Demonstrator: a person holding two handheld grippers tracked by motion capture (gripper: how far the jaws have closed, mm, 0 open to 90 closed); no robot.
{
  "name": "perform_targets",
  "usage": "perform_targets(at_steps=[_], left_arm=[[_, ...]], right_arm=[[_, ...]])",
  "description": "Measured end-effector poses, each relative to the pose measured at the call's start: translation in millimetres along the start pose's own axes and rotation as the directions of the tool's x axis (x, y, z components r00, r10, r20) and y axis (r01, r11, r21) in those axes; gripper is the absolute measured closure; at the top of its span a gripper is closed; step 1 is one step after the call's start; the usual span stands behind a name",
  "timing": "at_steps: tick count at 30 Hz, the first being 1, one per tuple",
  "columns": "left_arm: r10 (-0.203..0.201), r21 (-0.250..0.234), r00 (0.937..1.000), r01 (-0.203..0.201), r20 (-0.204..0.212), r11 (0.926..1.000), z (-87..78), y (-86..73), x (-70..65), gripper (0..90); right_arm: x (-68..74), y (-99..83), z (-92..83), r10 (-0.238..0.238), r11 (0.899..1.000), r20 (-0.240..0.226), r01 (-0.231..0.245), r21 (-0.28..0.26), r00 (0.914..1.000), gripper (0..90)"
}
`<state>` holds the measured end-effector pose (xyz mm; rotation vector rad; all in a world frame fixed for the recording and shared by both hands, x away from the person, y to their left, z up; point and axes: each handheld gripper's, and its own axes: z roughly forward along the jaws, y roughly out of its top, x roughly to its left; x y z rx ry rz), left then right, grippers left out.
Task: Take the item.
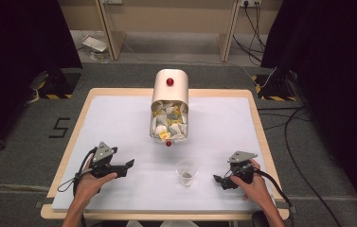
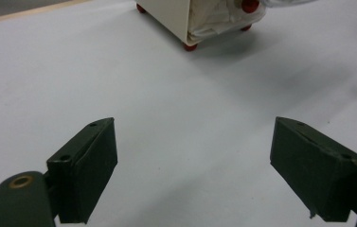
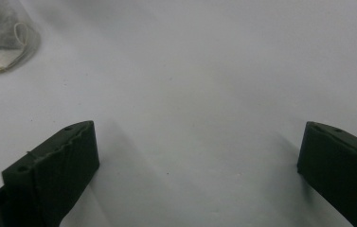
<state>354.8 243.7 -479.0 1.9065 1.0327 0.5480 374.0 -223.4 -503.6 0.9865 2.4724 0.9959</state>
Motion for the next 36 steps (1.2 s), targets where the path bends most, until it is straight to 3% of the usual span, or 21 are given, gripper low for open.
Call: perform_targets(at_steps=[14,20,36], left_arm=[[-0.016,0.051,0.9998,0.017,-0.013,0.9985,-7.6,-19.1,1.9,15.2],[-0.004,0.066,0.9998,0.005,-0.020,0.9978,-9.3,-22.8,0.3,15.2],[0.001,0.100,1.0000,-0.001,0.002,0.9950,-16.8,-35.2,-10.6,15.2]], right_arm=[[0.1,0.0,-0.1,0.001,1.000,0.000,-0.001,0.000,1.0000,0.3],[0.9,-0.1,-0.1,0.008,1.000,-0.002,-0.008,0.002,1.0000,0.4],[0.0,0.0,-0.1,0.001,1.000,0.000,-0.001,0.000,1.0000,0.4]])
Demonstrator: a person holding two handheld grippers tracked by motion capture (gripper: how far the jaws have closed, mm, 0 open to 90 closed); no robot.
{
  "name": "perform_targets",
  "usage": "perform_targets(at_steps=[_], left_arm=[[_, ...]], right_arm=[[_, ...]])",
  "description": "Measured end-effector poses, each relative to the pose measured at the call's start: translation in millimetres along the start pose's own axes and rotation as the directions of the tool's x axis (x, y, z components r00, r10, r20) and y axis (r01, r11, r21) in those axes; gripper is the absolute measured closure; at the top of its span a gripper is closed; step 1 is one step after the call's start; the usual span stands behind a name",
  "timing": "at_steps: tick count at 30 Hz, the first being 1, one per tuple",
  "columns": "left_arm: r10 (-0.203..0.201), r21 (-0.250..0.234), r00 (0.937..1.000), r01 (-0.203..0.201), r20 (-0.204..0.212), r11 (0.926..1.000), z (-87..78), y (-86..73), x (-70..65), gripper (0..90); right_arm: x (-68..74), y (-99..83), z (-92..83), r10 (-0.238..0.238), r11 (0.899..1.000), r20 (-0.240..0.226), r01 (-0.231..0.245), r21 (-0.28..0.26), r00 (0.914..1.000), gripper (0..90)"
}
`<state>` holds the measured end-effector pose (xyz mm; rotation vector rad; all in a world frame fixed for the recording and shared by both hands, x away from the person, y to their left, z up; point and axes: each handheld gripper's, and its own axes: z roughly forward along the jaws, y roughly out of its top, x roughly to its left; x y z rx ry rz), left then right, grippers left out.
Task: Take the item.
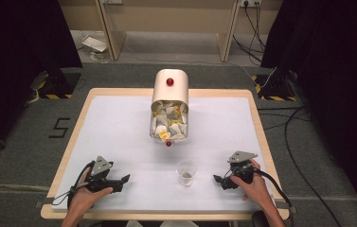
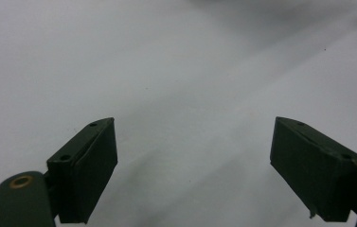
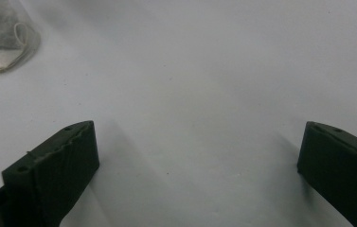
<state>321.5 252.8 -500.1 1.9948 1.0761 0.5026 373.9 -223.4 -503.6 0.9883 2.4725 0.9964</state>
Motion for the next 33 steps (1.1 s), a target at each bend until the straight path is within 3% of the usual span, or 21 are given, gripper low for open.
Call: perform_targets(at_steps=[20,33], left_arm=[[0.009,-0.004,0.9999,-0.009,-0.009,1.0000,-6.5,-11.7,-14.5,15.1],[-0.029,-0.015,0.9982,0.028,-0.053,0.9995,-13.6,-28.6,-17.1,15.1]], right_arm=[[1.0,-0.1,-0.1,0.008,1.000,-0.002,-0.008,0.002,1.0000,0.4],[-0.1,0.0,0.0,-0.001,1.000,0.000,0.001,0.000,1.0000,0.3]])
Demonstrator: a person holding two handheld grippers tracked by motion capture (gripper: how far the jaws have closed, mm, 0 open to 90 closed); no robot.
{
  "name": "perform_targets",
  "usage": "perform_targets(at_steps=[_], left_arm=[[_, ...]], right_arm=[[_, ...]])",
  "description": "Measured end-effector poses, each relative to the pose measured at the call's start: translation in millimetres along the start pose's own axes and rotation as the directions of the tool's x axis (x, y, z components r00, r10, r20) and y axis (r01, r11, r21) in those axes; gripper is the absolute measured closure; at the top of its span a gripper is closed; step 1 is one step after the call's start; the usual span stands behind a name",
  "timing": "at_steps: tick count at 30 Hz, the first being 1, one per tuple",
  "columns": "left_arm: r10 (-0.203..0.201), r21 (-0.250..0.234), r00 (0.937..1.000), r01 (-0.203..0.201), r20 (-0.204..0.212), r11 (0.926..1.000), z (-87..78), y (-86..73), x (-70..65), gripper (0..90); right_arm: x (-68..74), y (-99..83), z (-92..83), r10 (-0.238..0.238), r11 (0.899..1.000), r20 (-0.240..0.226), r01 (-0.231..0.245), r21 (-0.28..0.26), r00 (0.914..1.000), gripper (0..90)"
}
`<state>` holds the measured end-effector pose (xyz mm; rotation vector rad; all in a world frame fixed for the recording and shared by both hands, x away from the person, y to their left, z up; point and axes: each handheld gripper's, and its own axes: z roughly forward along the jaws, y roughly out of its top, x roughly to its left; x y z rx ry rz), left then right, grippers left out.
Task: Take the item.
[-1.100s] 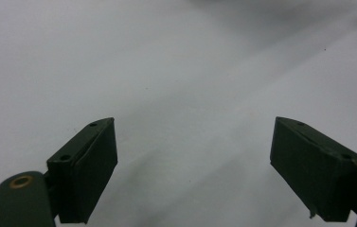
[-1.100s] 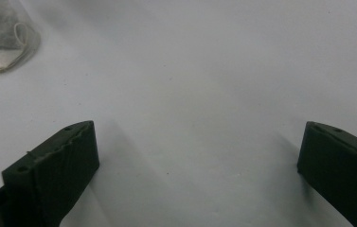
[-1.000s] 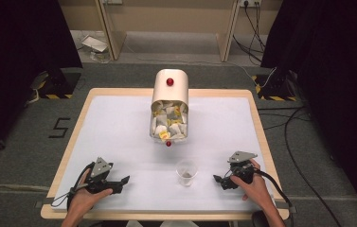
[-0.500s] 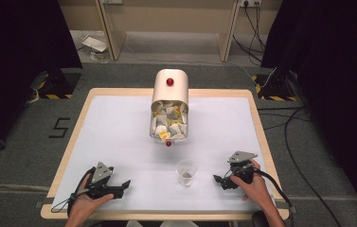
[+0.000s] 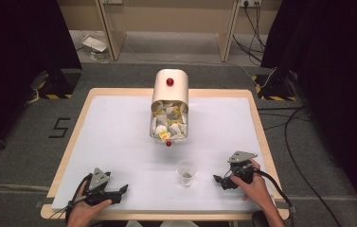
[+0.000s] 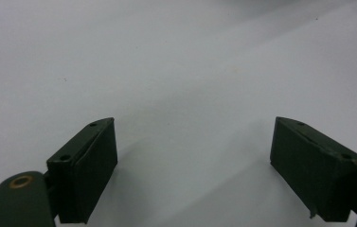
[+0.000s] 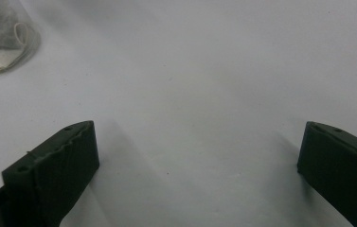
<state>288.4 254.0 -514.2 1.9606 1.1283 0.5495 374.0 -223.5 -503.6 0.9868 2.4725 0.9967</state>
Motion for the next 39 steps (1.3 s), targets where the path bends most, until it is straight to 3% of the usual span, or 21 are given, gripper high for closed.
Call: perform_targets(at_steps=[24,39], left_arm=[[-0.017,-0.055,0.9997,0.016,-0.018,0.9984,-4.7,-14.4,-7.4,15.1],[-0.050,-0.127,0.9973,0.043,-0.053,0.9909,-6.2,-26.0,-13.3,15.1]], right_arm=[[1.1,-0.1,-0.1,0.009,1.000,-0.002,-0.009,0.003,1.0000,0.4],[1.2,-0.2,-0.1,0.007,1.000,-0.001,-0.007,0.001,1.0000,0.4]])
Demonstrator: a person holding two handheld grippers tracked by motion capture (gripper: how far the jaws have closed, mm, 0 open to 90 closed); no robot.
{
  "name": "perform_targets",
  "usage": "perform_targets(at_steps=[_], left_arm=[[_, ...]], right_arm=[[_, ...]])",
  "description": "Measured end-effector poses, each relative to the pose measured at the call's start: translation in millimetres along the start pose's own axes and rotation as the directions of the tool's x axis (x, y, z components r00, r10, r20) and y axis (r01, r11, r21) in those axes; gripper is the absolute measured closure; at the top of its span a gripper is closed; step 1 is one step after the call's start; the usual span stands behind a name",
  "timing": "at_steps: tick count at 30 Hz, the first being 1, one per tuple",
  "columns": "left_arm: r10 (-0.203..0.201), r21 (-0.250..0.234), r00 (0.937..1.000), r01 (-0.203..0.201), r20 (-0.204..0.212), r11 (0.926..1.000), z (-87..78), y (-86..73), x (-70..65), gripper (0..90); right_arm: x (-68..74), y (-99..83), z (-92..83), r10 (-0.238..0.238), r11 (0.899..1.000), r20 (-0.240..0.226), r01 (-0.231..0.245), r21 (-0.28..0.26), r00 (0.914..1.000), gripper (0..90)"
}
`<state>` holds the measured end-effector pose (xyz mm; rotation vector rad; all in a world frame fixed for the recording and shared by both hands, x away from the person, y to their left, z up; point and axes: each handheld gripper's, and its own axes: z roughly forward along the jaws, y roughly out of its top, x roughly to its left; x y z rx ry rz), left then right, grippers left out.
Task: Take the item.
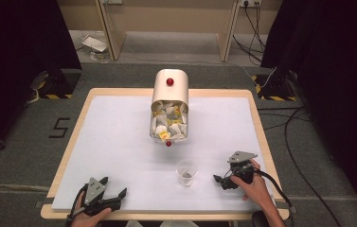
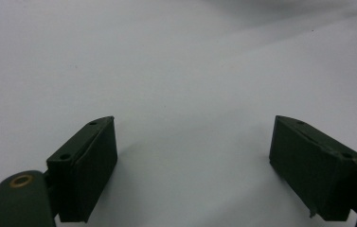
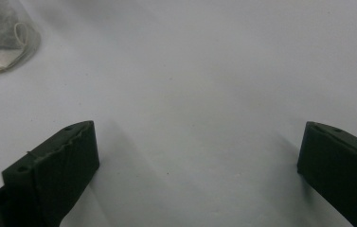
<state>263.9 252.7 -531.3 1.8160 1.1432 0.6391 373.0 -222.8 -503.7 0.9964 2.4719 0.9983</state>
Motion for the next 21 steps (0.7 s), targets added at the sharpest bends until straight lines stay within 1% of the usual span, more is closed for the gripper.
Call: perform_targets(at_steps=[1,2,3,21], left_arm=[[0.000,0.000,1.0000,0.000,0.000,1.0000,0.0,0.0,0.0,15.2],[-0.007,-0.011,0.9999,0.007,-0.013,0.9999,-0.7,-1.9,-2.0,15.2],[-0.011,-0.016,0.9998,0.010,-0.016,0.9998,-0.8,-2.5,-2.4,15.3],[-0.012,-0.016,0.9998,0.012,-0.013,0.9998,-0.7,-2.8,-1.7,15.2]], right_arm=[[0.0,0.0,0.0,0.000,1.000,0.000,0.000,0.000,1.0000,0.4],[0.0,0.0,-0.1,-0.001,1.000,0.000,0.001,0.000,1.0000,0.4],[0.0,0.0,0.0,0.000,1.000,0.000,0.000,0.000,1.0000,0.4],[0.0,0.0,0.0,0.001,1.000,0.000,-0.001,0.000,1.0000,0.4]])
